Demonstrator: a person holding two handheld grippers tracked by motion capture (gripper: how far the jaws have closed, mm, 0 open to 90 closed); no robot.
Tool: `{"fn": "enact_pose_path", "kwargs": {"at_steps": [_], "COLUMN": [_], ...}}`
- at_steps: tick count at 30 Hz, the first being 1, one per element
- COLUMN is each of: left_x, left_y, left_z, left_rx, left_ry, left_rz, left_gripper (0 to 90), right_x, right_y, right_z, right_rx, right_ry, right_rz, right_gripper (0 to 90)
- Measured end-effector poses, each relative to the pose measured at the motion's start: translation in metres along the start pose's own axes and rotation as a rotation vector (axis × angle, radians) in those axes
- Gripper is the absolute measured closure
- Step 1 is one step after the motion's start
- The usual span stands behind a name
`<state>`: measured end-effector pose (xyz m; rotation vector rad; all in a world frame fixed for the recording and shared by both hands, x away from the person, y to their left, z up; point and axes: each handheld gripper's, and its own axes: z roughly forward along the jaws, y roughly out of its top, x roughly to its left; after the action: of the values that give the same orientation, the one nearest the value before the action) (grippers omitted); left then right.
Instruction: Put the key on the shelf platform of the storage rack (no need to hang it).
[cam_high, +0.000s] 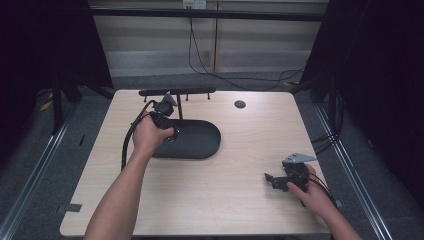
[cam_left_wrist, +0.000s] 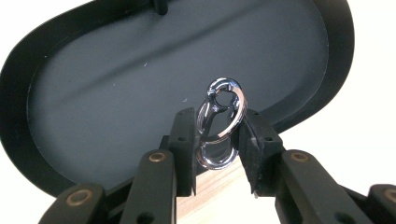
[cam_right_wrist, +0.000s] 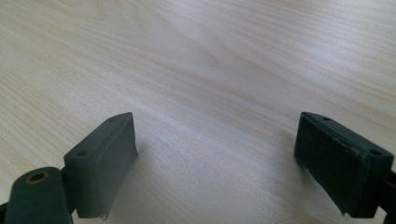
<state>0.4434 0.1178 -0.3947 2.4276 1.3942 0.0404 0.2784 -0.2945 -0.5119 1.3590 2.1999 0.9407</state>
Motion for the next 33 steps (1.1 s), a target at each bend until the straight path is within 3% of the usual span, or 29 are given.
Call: {"fn": "enact_pose_path", "kwargs": {"at_steps": [18, 33], "left_x": [-0.001, -0.008], "left_y": [0.002, 0.003], "left_z": [0.010, 0.011], "left_rx": [-0.053, -0.052], "left_ry": [0.015, 0.013], "left_rz": [-0.014, 0.001], "left_gripper": [68.1, 68.1], "right_x": [0.000, 0.000], "right_y": [0.000, 0.000], "right_z": [0.000, 0.000], "right_rx": [-0.001, -0.001], "right_ry": [0.001, 0.001], "right_rz": [-0.005, -0.005], "right_gripper": [12.5, 12.5]}}
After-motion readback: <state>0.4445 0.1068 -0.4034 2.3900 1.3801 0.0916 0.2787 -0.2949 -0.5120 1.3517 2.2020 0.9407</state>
